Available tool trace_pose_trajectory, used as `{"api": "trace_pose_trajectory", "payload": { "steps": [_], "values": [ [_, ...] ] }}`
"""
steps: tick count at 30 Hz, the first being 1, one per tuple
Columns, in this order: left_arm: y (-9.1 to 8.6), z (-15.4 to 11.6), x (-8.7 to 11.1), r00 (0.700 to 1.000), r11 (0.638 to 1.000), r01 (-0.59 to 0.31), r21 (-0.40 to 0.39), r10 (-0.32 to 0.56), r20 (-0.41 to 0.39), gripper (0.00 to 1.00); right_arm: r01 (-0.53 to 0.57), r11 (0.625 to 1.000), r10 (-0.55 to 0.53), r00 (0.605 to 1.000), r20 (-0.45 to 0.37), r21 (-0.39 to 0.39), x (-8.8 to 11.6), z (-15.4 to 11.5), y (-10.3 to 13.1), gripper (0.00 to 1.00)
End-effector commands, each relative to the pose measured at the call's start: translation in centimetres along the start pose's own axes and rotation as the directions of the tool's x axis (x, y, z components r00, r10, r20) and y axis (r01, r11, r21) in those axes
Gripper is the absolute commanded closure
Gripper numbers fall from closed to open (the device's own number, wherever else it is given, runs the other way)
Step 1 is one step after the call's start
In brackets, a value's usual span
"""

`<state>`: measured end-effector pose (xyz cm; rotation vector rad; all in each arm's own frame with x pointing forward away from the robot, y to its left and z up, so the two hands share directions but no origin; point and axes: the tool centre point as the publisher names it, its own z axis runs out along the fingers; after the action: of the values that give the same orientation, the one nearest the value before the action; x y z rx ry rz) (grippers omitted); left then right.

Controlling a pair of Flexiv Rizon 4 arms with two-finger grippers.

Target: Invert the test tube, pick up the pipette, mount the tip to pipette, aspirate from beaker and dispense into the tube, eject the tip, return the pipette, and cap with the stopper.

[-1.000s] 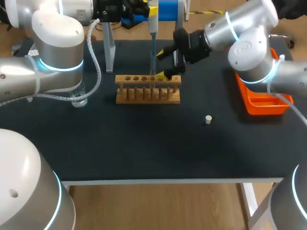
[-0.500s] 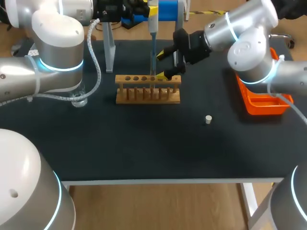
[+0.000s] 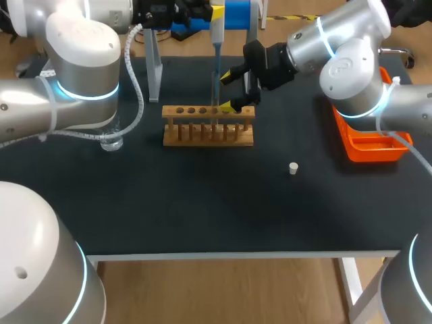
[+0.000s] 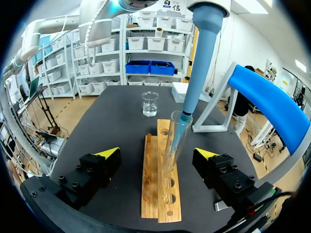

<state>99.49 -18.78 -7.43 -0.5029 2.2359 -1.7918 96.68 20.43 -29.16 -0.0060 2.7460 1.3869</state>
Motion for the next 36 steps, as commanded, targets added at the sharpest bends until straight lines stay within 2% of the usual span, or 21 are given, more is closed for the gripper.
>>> {"api": "trace_pose_trajectory", "payload": {
  "steps": [1, 36],
  "values": [
    [-0.5, -0.1, 0.2, 1.000, 1.000, -0.002, -0.007, 0.002, 0.006, 1.00, 0.000, 1.000, 0.000, 1.000, -0.001, 0.000, 0.0, 0.0, 0.0, 0.00],
    [-3.3, -0.6, 1.1, 0.998, 0.998, -0.047, -0.029, 0.048, 0.037, 1.00, 0.000, 1.000, 0.000, 1.000, -0.001, 0.000, 0.0, 0.0, 0.0, 0.00]
  ]
}}
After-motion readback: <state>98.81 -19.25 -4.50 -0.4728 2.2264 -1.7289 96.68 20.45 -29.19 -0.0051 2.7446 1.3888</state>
